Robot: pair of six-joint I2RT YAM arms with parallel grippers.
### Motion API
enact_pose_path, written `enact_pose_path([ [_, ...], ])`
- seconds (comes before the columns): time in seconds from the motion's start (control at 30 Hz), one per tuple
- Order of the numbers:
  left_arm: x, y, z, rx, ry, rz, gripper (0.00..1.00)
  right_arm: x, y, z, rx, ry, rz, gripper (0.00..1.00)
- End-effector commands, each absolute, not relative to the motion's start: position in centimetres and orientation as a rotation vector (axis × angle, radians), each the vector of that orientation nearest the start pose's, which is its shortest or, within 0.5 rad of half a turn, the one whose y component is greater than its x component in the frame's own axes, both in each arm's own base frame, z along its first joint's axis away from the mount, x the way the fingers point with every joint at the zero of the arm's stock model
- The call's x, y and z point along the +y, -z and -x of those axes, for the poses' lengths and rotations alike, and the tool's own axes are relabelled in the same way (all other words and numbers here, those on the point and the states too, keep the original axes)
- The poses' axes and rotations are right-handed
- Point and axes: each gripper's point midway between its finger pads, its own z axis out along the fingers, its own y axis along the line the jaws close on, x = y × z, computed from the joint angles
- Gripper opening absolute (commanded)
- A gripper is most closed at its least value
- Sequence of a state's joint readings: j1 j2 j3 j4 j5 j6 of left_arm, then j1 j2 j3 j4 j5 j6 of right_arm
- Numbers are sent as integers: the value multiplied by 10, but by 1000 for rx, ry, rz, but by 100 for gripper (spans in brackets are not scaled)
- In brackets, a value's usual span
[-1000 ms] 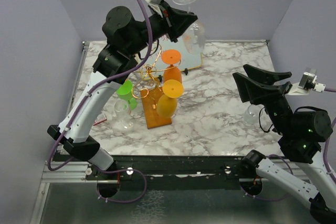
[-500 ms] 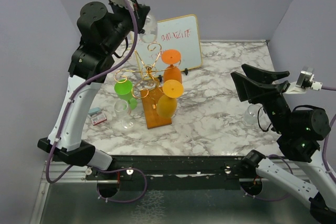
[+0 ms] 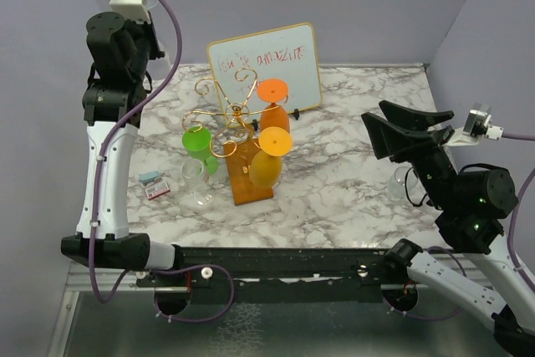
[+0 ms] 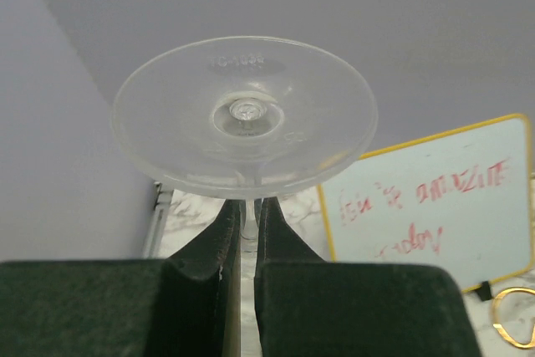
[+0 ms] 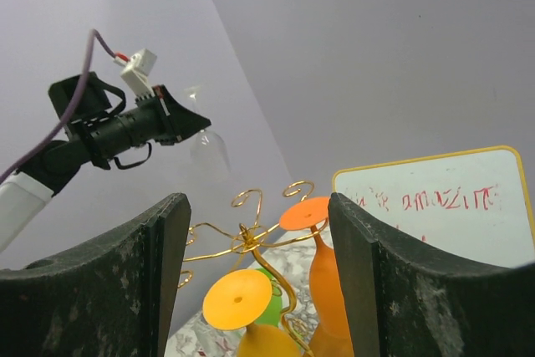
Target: Place the wine glass upside down on the wine glass rack
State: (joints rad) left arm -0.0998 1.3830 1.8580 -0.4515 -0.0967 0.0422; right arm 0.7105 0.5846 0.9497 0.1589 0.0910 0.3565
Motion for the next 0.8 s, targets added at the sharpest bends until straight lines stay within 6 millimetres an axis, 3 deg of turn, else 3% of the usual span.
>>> enact_pose_path([
  [0.0,-9,-468,-412,1581,81,-91,0,159,-489,-191,1075,-910,95,72],
  [0.03,-7,-456,-411,1587,118,-120,0,159,-487,-192,1076,-908,89,72],
  [0.17,-36,-412,-398,1597,319,-331,0,163,-478,-197,1097,-908,87,72],
  [0.43,-64,-396,-366,1516,519,-567,0,174,-470,-196,1104,-945,120,72],
  [0.77,-75,-370,-347,1509,548,-690,0,179,-480,-195,1067,-987,125,72],
])
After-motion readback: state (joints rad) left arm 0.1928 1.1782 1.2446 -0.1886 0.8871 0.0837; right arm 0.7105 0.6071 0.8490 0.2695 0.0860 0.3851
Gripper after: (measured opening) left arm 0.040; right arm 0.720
